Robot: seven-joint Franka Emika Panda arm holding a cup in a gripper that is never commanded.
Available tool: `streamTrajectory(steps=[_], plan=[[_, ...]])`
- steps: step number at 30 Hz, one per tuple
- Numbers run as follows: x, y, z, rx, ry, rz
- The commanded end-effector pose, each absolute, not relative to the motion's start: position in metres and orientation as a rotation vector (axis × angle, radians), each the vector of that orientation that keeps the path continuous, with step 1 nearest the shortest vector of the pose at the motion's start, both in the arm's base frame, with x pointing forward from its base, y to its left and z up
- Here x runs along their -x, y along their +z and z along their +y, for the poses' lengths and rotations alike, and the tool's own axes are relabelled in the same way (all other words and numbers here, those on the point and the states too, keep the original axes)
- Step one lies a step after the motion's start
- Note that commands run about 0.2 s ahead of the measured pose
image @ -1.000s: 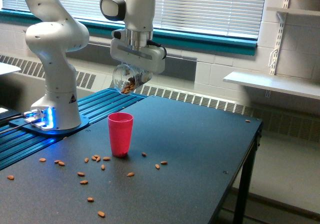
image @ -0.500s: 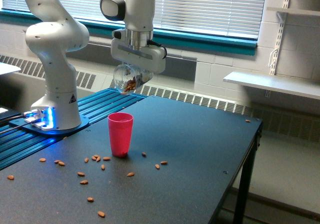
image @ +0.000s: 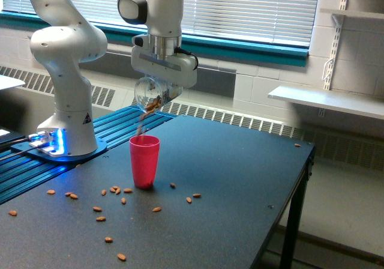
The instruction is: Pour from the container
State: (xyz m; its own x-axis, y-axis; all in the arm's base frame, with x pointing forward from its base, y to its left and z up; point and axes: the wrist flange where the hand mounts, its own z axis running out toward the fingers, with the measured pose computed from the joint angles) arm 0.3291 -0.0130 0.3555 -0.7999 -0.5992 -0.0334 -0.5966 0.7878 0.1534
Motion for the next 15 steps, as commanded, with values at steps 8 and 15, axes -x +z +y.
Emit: streamTrajectory(steps=[8,15], plan=[[-0.33,0.357,-0.027,-1.02,-0.279,-2.941],[-0.332,0.357,-0.032,-1.031,-0.28,-2.937]])
